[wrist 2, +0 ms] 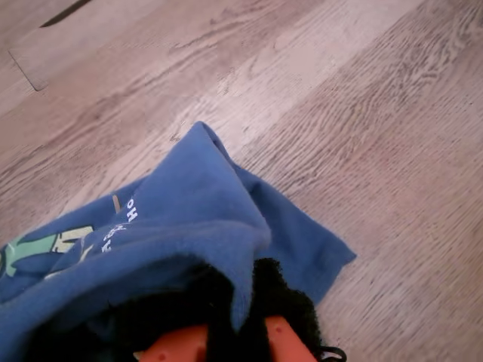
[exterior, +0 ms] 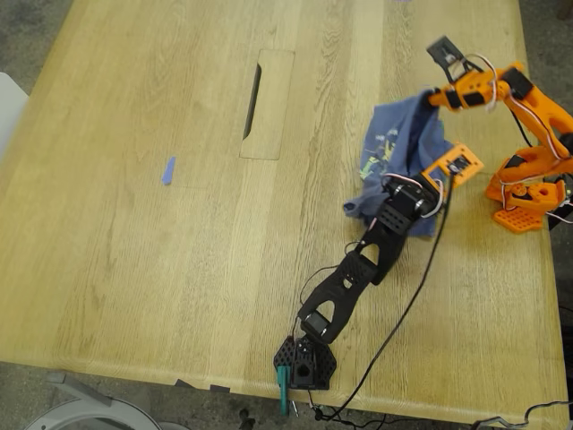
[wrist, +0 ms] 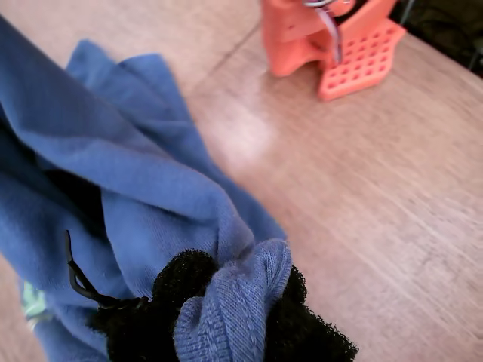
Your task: Fold a T-shirt
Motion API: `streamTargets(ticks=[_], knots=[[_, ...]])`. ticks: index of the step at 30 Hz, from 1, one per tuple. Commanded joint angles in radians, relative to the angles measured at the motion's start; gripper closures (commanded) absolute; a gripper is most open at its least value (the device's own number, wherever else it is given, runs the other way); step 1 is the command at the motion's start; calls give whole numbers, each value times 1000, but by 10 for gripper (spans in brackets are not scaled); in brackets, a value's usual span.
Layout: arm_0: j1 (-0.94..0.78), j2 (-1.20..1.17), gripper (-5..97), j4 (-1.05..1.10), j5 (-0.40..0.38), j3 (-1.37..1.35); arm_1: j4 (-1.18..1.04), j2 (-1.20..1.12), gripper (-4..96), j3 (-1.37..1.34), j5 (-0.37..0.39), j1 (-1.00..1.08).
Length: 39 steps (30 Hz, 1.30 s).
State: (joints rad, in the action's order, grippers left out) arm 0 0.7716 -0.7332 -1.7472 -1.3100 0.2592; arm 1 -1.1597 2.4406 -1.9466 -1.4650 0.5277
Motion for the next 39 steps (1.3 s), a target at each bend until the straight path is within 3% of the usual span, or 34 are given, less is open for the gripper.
streamTargets(ticks=[1,15,18,23,26,32,35,39], knots=[[51,6,918,114,-14,77,43,172,913,-175,6,9],[121,364,905,295,-75,80,48,821,913,-811,28,143],[117,379,699,282,-124,80,20,905,908,-864,48,176],[103,380,327,275,-167,80,-38,960,705,-907,107,290],[100,380,219,293,-179,80,-23,959,565,-905,129,311],[106,362,92,314,-195,78,-54,959,514,-865,140,281],[121,351,102,348,-202,78,-58,959,508,-856,140,284],[175,357,189,463,-175,78,-40,957,508,-856,141,279]])
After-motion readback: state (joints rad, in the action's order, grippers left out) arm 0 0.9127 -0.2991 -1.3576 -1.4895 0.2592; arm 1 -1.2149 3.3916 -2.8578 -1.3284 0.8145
